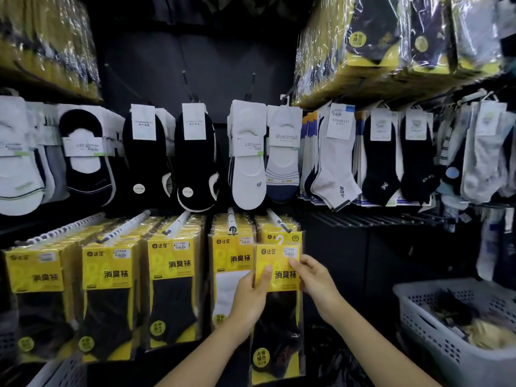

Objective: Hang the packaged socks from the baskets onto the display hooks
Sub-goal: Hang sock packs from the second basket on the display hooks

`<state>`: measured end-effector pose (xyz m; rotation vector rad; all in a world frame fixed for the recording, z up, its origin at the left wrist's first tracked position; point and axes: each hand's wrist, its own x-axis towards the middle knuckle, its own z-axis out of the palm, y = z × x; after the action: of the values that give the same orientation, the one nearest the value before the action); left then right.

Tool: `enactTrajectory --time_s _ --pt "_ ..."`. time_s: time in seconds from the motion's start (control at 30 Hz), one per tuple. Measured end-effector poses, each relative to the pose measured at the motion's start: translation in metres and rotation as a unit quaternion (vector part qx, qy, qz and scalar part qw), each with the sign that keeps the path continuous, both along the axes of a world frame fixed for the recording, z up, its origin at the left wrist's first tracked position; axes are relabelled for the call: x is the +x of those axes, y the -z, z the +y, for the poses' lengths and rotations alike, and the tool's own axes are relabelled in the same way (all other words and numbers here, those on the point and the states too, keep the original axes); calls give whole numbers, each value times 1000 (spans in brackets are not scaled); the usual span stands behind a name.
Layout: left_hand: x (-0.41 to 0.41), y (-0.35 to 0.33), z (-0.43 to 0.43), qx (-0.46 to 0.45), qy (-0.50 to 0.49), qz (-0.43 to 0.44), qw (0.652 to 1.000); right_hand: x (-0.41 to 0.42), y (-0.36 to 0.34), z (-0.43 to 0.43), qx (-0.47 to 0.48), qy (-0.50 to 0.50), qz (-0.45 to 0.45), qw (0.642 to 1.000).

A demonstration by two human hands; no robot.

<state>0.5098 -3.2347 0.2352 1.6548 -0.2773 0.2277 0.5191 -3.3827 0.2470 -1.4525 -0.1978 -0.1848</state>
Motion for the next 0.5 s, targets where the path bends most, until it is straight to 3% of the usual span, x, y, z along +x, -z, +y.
enactTrajectory --time_s 0.23,0.5 --pt "6 -7 -13 23 39 39 998 14 3 -20 34 151 -7 988" --pt "24 -18 -23 5 29 58 998 45 -15 -15 -52 177 -67 981"
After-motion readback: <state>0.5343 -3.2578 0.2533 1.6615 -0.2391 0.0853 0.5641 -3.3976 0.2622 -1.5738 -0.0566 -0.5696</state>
